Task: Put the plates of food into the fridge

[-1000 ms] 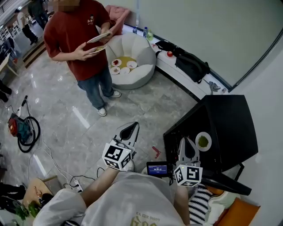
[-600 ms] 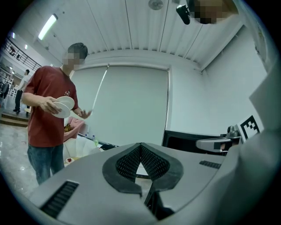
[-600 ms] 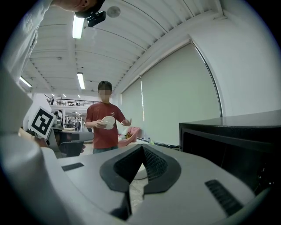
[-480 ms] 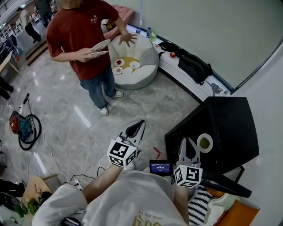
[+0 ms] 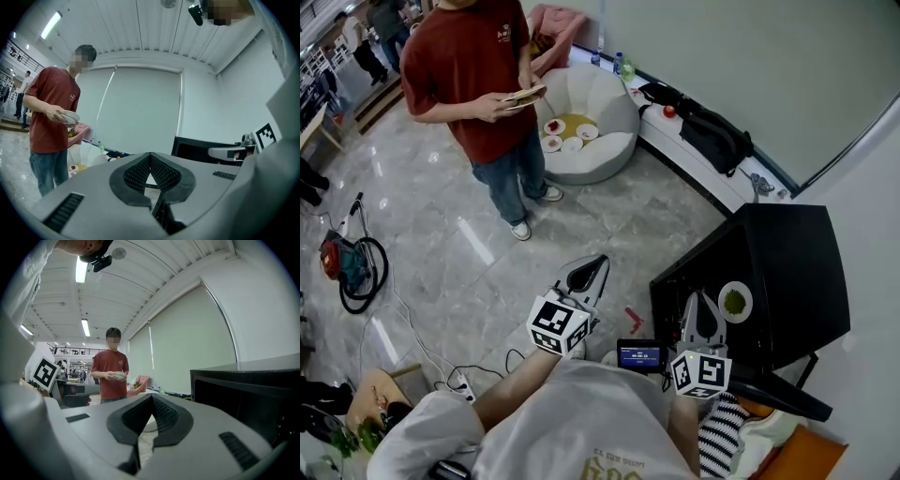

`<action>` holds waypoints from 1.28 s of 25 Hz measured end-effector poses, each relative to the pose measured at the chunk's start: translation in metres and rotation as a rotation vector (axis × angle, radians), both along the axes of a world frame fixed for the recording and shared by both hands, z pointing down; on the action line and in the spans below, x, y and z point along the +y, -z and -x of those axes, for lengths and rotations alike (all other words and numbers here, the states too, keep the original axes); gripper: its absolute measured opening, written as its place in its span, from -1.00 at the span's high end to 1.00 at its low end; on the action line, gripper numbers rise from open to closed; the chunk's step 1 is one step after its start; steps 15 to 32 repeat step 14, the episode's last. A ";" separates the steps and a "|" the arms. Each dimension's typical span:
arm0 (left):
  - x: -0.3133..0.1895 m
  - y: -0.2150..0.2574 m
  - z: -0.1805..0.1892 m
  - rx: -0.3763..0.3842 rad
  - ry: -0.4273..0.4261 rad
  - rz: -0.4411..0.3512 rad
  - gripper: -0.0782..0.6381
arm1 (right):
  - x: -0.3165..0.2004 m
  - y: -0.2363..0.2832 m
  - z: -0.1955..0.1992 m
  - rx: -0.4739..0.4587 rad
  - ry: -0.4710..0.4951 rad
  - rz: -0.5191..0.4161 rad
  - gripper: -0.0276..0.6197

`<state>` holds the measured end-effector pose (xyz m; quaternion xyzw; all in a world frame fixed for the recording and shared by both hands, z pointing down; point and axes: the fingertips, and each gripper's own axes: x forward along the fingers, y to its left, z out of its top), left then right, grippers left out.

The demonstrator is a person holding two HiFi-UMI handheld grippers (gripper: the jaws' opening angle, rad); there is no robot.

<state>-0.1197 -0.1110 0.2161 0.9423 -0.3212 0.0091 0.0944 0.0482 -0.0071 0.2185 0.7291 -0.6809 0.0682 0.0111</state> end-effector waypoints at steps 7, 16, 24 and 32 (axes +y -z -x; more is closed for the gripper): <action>-0.001 0.000 0.001 0.003 0.002 0.003 0.76 | -0.001 -0.001 0.002 -0.002 0.003 0.000 0.89; -0.003 0.003 0.002 0.002 0.003 -0.002 0.77 | -0.004 0.001 0.004 -0.004 0.006 -0.004 0.89; -0.003 0.003 0.002 0.002 0.003 -0.002 0.77 | -0.004 0.001 0.004 -0.004 0.006 -0.004 0.89; -0.003 0.003 0.002 0.002 0.003 -0.002 0.77 | -0.004 0.001 0.004 -0.004 0.006 -0.004 0.89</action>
